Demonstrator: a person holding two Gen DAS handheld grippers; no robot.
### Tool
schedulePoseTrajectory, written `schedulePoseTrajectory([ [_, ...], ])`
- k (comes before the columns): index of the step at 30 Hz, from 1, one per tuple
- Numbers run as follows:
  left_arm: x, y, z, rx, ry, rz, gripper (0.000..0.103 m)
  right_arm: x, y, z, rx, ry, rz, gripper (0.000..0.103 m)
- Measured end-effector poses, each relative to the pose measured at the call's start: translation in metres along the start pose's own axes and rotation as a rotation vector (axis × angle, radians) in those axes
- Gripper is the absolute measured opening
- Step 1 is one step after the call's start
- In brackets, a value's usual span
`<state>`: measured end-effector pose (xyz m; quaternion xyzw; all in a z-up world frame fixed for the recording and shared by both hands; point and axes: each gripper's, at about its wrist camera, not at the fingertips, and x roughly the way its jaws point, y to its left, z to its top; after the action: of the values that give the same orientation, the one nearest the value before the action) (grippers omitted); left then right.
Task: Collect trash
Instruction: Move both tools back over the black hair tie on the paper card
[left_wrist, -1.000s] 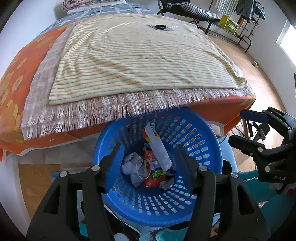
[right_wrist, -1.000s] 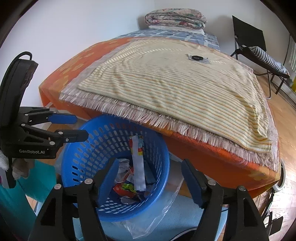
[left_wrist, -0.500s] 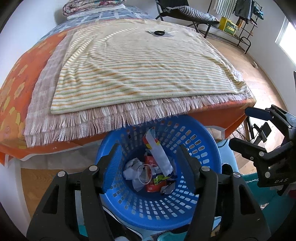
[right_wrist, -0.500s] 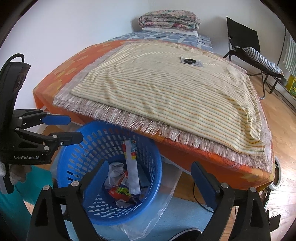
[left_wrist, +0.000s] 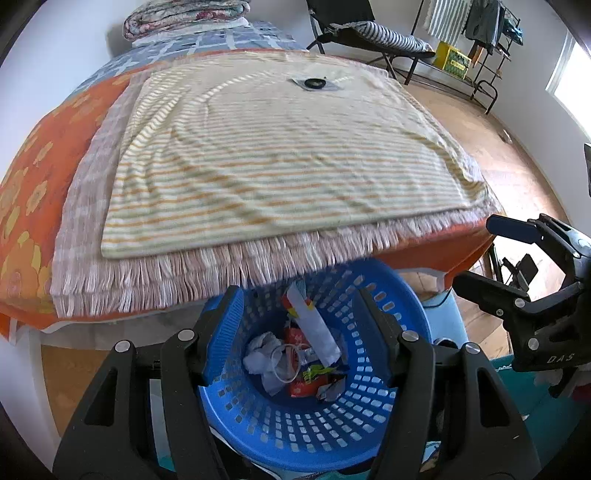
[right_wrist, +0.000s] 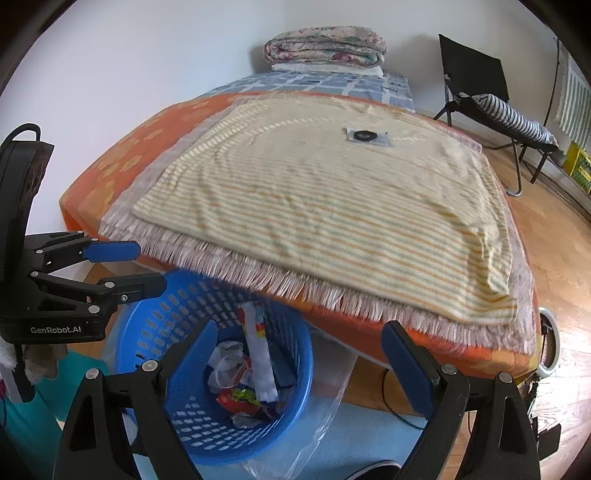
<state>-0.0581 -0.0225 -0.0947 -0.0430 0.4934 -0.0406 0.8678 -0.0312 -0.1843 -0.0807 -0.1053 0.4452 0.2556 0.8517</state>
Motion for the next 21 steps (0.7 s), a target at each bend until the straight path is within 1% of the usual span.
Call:
schedulePoseTrajectory([
  [10, -0.001, 0.005, 0.025, -0.027, -0.016, -0.012, 0.063, -0.004, -0.009, 0.021, 0.014, -0.027, -0.024, 0.092],
  [17, 0.003, 0.004, 0.05, 0.003, -0.027, -0.002, 0.063, 0.0, -0.023, 0.037, 0.043, -0.028, -0.018, 0.092],
  [21, 0.006, 0.005, 0.07, 0.023, -0.046, 0.006, 0.063, 0.002, -0.04, 0.049, 0.087, -0.046, -0.019, 0.092],
])
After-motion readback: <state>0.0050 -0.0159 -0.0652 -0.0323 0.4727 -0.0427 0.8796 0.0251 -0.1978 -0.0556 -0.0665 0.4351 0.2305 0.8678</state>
